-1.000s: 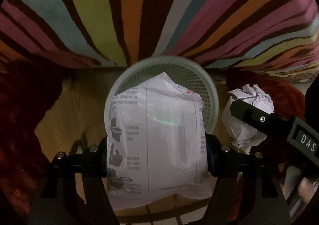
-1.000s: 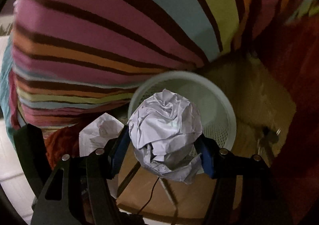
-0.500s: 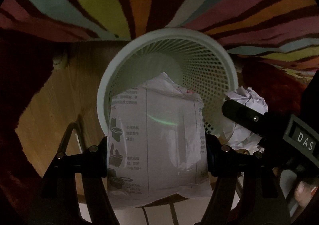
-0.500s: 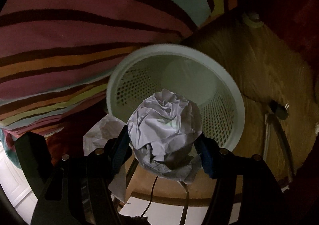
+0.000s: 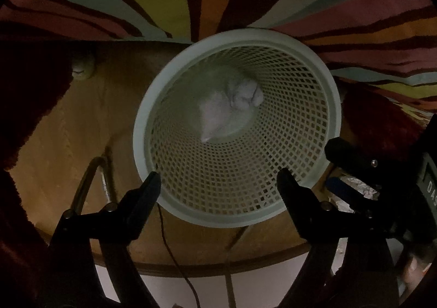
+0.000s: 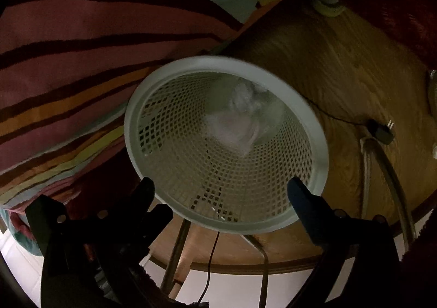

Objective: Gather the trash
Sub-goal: 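Open both grippers to drop the bag and paper into the wastebasket, then move both open grippers back toward the items on the bed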

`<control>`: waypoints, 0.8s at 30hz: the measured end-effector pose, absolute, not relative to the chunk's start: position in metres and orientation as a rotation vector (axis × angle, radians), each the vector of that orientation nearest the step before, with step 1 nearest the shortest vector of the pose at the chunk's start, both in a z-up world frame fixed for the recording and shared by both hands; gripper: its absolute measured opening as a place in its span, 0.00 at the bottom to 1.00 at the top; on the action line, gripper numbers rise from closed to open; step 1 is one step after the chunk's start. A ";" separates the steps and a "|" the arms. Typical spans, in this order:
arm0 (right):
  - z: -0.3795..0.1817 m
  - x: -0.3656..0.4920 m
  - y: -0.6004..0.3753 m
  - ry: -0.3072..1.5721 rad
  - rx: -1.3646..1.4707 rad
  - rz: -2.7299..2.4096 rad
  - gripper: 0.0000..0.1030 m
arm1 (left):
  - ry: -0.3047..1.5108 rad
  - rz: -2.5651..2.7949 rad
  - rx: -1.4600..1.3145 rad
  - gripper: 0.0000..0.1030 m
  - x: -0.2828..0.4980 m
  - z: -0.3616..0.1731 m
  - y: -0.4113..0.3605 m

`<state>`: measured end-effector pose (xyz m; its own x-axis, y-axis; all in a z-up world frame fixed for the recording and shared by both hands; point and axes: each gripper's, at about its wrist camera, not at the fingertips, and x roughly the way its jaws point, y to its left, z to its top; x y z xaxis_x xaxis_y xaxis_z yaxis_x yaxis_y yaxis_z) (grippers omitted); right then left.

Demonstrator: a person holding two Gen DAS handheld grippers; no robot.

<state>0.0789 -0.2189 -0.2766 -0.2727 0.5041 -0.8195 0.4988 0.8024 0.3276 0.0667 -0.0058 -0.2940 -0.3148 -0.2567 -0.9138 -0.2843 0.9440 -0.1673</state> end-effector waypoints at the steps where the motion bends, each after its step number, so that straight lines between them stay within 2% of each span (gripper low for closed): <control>1: -0.276 0.078 -0.218 1.918 0.752 0.007 0.91 | 1.912 0.032 -0.393 0.82 0.065 -0.295 -0.008; 11: -0.282 0.077 -0.214 1.914 0.735 0.018 0.91 | 1.905 0.049 -0.394 0.82 0.065 -0.294 -0.008; 24: -0.258 0.077 -0.222 1.834 0.761 0.044 0.91 | 1.836 0.057 -0.368 0.82 0.065 -0.269 -0.002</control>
